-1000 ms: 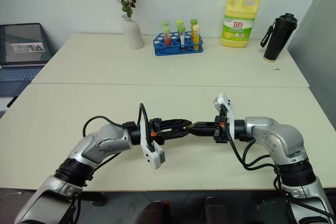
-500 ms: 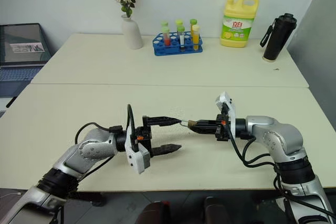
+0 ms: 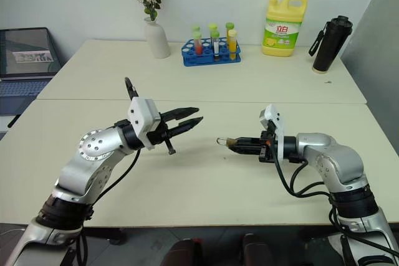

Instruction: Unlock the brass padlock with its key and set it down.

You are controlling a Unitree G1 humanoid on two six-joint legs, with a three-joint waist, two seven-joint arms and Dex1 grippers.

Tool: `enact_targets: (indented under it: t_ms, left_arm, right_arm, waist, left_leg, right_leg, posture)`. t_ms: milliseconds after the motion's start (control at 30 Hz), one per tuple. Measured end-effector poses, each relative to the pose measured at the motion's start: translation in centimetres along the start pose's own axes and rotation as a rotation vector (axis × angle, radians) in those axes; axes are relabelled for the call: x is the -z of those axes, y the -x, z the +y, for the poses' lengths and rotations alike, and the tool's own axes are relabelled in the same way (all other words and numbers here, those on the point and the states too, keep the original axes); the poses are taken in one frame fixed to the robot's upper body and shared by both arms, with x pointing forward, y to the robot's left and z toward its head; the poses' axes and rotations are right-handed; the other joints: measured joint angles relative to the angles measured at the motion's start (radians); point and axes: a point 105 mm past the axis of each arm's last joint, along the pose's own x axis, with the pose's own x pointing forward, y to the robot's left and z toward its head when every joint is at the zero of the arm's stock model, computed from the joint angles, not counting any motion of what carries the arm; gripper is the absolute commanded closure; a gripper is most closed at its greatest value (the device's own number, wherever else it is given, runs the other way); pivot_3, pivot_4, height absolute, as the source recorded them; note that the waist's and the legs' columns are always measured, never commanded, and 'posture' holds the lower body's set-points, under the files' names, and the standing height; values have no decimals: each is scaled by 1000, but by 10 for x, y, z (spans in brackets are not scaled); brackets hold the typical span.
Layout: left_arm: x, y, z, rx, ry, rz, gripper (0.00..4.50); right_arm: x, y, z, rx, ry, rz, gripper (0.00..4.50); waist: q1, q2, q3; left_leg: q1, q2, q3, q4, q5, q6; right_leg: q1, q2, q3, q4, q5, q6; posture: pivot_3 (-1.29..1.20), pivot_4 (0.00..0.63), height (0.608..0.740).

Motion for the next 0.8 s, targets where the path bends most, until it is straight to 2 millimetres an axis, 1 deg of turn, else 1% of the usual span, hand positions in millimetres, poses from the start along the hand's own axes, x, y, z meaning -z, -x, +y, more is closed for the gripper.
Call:
enact_targets:
  t_ms: [167,233,533,633,800]
  left_arm:
    - [14,-19,-25,138,57,8,4500]
    - [15,-21,-29,161,76,7,4500]
    - [26,-15,-45,246,152,58,4500]
    - [25,-13,-51,275,163,61,4500]
    - [21,-14,-55,292,163,55,4500]
  right_arm:
    - [-6,-2,2,-12,20,-10,4367]
    - [-6,-2,2,-12,18,-9,4367]
    - [-6,-2,6,-20,19,-5,4367]
    - [-6,-2,5,-17,20,-3,4367]
    - [-6,-1,5,-15,20,-4,4367]
  waist:
    - [0,0,0]
    - [0,0,0]
    - [-1,0,0]
    - [0,0,0]
    - [0,0,0]
  left_leg:
    - [0,0,0,0,0,0]
    - [0,0,0,0,0,0]
    - [0,0,0,0,0,0]
    - [0,0,0,0,0,0]
    - [0,0,0,0,0,0]
  right_leg:
    - [0,0,1,0,1,-1]
    - [0,0,1,0,1,-1]
    - [0,0,1,0,0,-1]
    - [0,0,1,0,1,-1]
    - [0,0,1,0,0,-1]
  posture:
    - [0,150,740]
    - [0,150,740]
    - [0,150,740]
    - [0,150,740]
    - [0,150,740]
